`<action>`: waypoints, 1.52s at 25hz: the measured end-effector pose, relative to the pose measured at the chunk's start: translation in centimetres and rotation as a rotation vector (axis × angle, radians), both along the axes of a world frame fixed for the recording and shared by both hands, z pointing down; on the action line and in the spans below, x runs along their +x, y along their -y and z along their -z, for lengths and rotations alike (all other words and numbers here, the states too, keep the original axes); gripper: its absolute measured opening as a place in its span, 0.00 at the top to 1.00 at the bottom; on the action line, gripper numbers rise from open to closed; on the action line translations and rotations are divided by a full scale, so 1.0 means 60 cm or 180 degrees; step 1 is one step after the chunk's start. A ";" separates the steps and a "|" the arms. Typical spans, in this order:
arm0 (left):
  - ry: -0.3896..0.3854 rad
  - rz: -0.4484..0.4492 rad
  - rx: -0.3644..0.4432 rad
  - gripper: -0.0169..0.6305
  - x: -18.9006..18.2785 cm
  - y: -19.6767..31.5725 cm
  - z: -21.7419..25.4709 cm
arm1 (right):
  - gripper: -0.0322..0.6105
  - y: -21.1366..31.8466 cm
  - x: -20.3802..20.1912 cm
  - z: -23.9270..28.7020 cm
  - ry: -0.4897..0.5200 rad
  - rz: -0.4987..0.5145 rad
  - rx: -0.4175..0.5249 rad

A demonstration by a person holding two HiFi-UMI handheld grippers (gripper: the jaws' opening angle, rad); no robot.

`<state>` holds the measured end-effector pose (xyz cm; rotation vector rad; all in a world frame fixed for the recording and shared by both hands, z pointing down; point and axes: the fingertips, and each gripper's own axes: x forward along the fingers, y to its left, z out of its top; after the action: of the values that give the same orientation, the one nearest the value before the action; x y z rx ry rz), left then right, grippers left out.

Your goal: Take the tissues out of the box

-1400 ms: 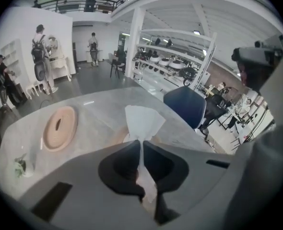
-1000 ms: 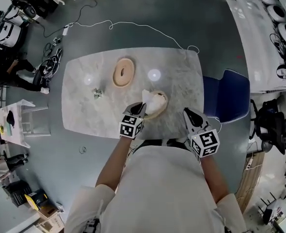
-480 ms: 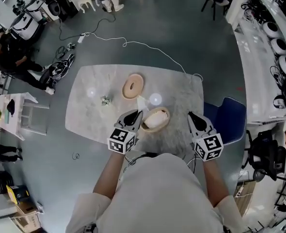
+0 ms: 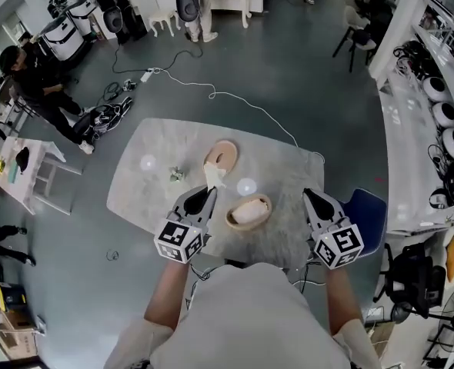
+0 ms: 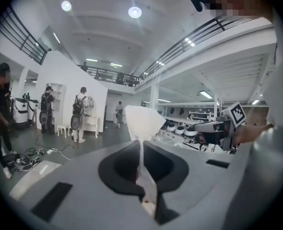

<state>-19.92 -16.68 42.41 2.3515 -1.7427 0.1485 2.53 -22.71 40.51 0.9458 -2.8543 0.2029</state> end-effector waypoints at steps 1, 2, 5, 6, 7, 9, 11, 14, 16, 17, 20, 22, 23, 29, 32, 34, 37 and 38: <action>-0.0008 0.0042 0.0032 0.94 -0.008 -0.006 0.007 | 0.89 -0.003 -0.001 0.006 -0.0009 0.0011 0.0034; -0.0014 0.0084 0.0068 0.94 -0.016 -0.012 0.014 | 0.89 -0.005 -0.001 0.013 -0.0012 0.0015 0.0071; -0.0012 0.0202 0.0186 0.94 -0.040 -0.022 0.037 | 0.89 -0.001 0.003 0.033 0.0003 -0.0011 0.0177; -0.0010 0.0234 0.0219 0.94 -0.046 -0.025 0.043 | 0.89 0.000 0.006 0.038 0.0002 -0.0028 0.0207; -0.0008 0.0261 0.0246 0.94 -0.051 -0.028 0.047 | 0.89 0.002 0.010 0.042 -0.0002 -0.0046 0.0234; -0.0005 0.0307 0.0281 0.94 -0.059 -0.034 0.055 | 0.89 0.004 0.017 0.047 -0.0020 -0.0079 0.0271; -0.0010 0.0350 0.0297 0.94 -0.067 -0.040 0.059 | 0.89 0.005 0.018 0.050 -0.0030 -0.0100 0.0296; -0.0019 0.0399 0.0322 0.94 -0.075 -0.049 0.061 | 0.89 0.000 0.017 0.055 -0.0009 -0.0101 0.0360; -0.0024 0.0420 0.0339 0.94 -0.081 -0.052 0.063 | 0.89 -0.003 0.013 0.060 0.0014 -0.0101 0.0387; -0.0026 0.0431 0.0345 0.94 -0.086 -0.054 0.064 | 0.89 -0.004 0.010 0.064 0.0022 -0.0099 0.0390; -0.0043 0.0451 0.0352 0.94 -0.093 -0.056 0.067 | 0.89 -0.007 0.005 0.071 0.0035 -0.0096 0.0386; -0.0054 0.0448 0.0350 0.94 -0.089 -0.058 0.065 | 0.89 -0.009 0.008 0.071 0.0036 -0.0098 0.0377; -0.0057 0.0444 0.0347 0.94 -0.087 -0.058 0.064 | 0.89 -0.010 0.010 0.069 0.0038 -0.0098 0.0373; -0.0096 0.0455 0.0306 0.94 -0.086 -0.061 0.053 | 0.89 -0.014 0.008 0.064 0.0030 -0.0078 0.0352; -0.0101 0.0470 0.0296 0.94 -0.083 -0.063 0.049 | 0.89 -0.015 0.012 0.061 0.0024 -0.0074 0.0341; -0.0103 0.0478 0.0296 0.94 -0.083 -0.066 0.047 | 0.89 -0.018 0.013 0.058 0.0021 -0.0073 0.0337; -0.0111 0.0497 0.0303 0.94 -0.084 -0.069 0.042 | 0.89 -0.020 0.012 0.055 0.0026 -0.0075 0.0333; -0.0113 0.0506 0.0307 0.94 -0.084 -0.069 0.041 | 0.89 -0.020 0.013 0.055 0.0027 -0.0077 0.0333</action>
<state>-24.97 -12.54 39.95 2.2521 -1.9509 -0.0024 3.32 -21.53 37.24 1.0010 -2.8873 0.0605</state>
